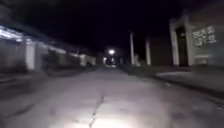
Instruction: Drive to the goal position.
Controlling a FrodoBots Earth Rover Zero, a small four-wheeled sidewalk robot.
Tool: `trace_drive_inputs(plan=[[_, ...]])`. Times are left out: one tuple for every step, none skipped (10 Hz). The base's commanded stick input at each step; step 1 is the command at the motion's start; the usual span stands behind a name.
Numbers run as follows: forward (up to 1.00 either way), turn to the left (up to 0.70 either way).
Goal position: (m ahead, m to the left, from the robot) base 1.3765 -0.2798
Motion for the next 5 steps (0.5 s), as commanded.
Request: trace_drive_inputs(plan=[[0.50, -0.50], [0.50, -0.50], [0.50, -0.50], [0.50, -0.50], [0.50, -0.50]])
